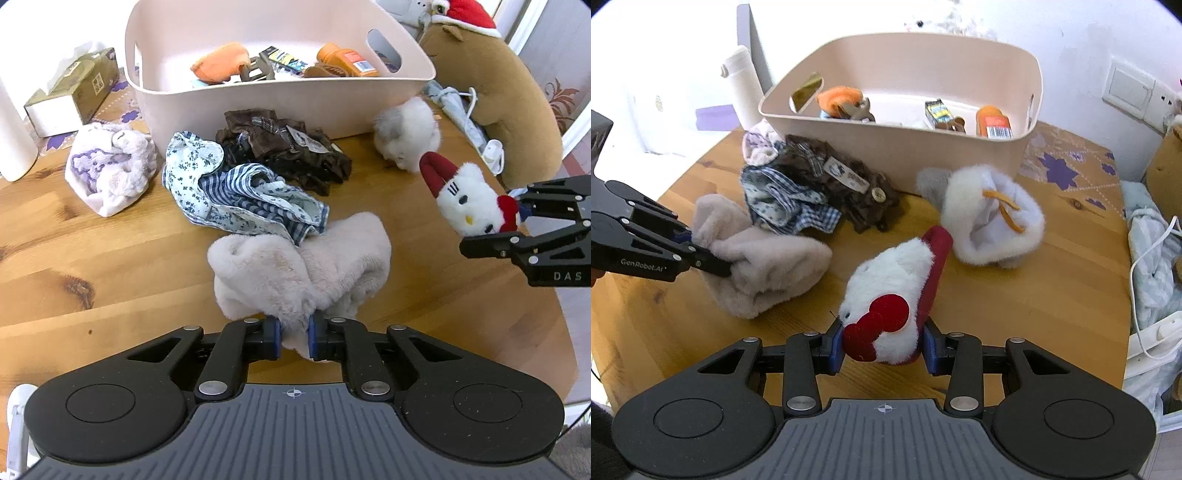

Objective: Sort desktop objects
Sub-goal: 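Carry the beige cloth and white plush into the basket and open both tools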

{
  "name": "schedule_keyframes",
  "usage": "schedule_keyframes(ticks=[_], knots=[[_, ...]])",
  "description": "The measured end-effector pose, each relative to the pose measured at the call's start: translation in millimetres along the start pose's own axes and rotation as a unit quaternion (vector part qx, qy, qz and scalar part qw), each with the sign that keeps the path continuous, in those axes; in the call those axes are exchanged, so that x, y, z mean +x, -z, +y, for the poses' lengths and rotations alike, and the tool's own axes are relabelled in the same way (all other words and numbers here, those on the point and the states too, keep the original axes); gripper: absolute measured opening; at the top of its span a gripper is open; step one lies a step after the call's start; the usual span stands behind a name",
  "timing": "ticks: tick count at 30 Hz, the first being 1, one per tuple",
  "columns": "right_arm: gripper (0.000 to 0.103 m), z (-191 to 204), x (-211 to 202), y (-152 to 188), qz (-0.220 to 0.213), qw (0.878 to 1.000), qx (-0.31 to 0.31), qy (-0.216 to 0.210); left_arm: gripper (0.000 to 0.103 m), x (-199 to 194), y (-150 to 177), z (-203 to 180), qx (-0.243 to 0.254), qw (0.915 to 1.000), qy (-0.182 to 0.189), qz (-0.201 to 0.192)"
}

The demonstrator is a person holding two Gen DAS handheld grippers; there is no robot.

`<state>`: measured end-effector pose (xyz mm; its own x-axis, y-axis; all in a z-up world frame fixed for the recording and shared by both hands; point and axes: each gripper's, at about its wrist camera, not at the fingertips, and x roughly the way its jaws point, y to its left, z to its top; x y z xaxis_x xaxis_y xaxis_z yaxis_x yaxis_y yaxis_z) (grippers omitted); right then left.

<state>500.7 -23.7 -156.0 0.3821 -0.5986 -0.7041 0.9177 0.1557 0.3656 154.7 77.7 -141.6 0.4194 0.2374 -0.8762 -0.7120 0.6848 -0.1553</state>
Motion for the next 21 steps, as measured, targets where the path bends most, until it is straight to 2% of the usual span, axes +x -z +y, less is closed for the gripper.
schedule_keyframes(ticks=[8, 15, 21], knots=[[0.038, 0.7, -27.8, -3.0, -0.028, 1.000, -0.001, -0.003, 0.010, -18.8, 1.9, -16.9, 0.007, 0.9999, 0.005, -0.012], [0.038, -3.5, -50.9, -10.0, -0.062, 0.998, 0.004, 0.005, 0.009, -35.1, 1.5, -12.1, 0.017, 0.9996, -0.002, -0.022], [0.038, -6.2, -60.2, -18.3, -0.082, 0.997, 0.009, 0.011, 0.008, -51.0, -9.3, -8.1, 0.009, 0.9988, 0.001, -0.047]])
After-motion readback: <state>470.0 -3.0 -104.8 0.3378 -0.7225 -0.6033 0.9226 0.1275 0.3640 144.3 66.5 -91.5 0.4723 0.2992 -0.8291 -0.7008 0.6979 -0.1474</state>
